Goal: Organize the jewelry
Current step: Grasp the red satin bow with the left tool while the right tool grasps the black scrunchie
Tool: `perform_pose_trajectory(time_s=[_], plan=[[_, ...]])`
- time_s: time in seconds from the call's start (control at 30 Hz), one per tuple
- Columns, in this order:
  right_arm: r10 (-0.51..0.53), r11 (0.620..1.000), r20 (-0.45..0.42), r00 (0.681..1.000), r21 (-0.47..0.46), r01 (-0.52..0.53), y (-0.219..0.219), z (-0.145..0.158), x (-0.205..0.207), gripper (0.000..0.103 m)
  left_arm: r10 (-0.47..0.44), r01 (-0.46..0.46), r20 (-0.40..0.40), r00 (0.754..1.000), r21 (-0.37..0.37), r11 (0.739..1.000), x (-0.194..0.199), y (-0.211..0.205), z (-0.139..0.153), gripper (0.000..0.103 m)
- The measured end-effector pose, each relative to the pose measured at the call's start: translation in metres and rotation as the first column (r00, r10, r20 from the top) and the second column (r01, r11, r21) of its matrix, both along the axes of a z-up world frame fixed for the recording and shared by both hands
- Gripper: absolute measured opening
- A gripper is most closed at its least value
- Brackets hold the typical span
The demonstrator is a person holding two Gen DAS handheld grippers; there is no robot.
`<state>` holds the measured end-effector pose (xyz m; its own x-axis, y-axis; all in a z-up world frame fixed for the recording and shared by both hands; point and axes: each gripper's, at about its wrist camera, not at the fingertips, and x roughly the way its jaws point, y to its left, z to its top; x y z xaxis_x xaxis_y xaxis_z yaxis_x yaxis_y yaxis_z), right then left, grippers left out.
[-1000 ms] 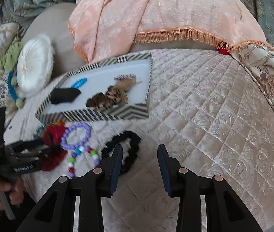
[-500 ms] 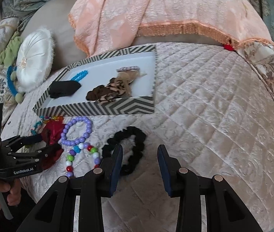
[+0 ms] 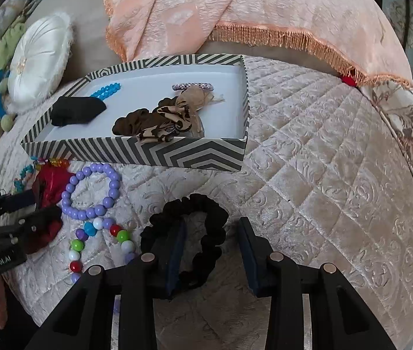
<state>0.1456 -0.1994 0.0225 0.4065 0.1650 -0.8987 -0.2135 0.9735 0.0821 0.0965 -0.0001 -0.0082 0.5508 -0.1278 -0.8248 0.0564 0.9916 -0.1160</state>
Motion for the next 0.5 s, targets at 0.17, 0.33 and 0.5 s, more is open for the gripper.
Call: perform_pose_trajectory(time_s=[0.17,0.33,0.5], plan=[[0.006,1.000,0.033,0.999,0.013,-0.006,0.000,0.007,-0.003,0.008,0.032,-0.032,0.007,0.999,-0.025,0.999,-0.001,0.010,0.008,0.013],[-0.028,0.998,0.112,0.993,0.056,0.022,-0.008,0.025,-0.006,0.007,0.025,-0.019,0.061,0.998,-0.100,0.995,-0.006,0.017,0.027,0.013],[-0.036,0.997,0.125,0.991,0.078,0.026,-0.007,0.030,-0.005,0.007,0.014,-0.009,0.086,0.996,-0.057,0.998,-0.010,0.011,0.034,0.013]])
